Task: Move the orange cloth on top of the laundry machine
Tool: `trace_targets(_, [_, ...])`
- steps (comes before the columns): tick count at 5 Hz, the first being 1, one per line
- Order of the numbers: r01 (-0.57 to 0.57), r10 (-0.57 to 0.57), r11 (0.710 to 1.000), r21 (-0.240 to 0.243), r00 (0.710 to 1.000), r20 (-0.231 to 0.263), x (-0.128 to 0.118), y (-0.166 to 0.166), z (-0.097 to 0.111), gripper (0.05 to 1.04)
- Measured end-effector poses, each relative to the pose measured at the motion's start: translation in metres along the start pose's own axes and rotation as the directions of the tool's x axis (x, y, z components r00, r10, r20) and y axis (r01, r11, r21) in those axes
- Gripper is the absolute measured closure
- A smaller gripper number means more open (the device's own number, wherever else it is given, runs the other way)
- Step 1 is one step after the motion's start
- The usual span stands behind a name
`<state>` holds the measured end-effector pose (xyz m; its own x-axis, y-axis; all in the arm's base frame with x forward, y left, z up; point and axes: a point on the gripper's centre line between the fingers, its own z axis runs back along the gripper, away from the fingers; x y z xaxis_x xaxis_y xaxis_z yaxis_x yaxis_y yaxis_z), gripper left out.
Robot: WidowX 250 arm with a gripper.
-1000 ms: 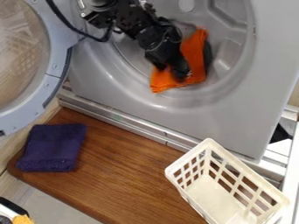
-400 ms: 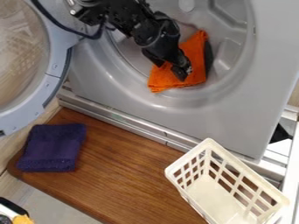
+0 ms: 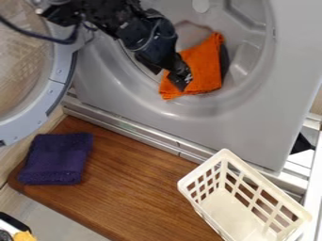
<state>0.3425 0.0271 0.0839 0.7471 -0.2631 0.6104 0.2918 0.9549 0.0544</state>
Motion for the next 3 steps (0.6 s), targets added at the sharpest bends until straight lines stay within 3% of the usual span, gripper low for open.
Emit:
trace_targets(1, [-0.002, 0.001, 1.0, -0.008, 0.995, -0.101, -0.029, -0.003, 0.017, 0.083])
trace_targets(2, [0.003, -0.017, 0.998, -0.069, 0.979, -0.205, -0.05, -0.009, 0.013, 0.083])
trace_targets(3, [-0.002, -0.024, 0.997, -0.083, 0.949, -0.314, -0.069, -0.021, 0.003, 0.083])
